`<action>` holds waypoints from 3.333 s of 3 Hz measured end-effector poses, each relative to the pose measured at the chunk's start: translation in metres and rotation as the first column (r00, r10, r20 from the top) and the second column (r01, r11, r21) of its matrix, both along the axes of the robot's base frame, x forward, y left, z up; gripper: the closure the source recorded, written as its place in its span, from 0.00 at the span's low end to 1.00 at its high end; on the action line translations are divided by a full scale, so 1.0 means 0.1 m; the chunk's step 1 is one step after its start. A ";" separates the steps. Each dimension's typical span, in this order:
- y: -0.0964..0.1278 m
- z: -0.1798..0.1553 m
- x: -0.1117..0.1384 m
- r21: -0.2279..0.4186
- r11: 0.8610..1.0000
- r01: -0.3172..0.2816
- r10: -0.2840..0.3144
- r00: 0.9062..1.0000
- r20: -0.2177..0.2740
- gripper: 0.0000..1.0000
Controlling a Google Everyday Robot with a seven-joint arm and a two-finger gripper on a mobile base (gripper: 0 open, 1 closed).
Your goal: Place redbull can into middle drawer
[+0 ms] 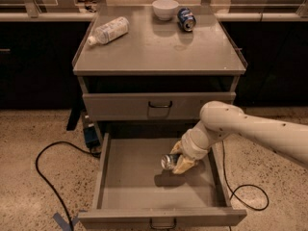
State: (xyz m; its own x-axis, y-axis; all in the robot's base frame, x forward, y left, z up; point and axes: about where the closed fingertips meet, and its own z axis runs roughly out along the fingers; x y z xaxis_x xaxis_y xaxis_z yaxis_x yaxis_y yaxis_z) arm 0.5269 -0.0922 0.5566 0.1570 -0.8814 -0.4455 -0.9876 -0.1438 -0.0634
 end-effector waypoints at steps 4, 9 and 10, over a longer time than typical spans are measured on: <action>0.29 -0.79 -0.21 -0.054 0.997 0.054 -0.059 0.994 -0.097 1.00; 0.47 -1.65 -0.06 -0.005 0.971 0.239 -0.232 0.938 -0.257 1.00; 0.47 -1.70 0.06 0.011 0.958 0.287 -0.275 0.926 -0.259 1.00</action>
Offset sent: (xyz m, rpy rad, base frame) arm -0.0078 0.0231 -0.0645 0.0510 0.1083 -0.1263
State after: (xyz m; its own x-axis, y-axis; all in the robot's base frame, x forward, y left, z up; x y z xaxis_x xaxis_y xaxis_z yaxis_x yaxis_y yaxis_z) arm 0.5329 -0.0451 0.3869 -0.2169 -0.8499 -0.4803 -0.9714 0.1390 0.1926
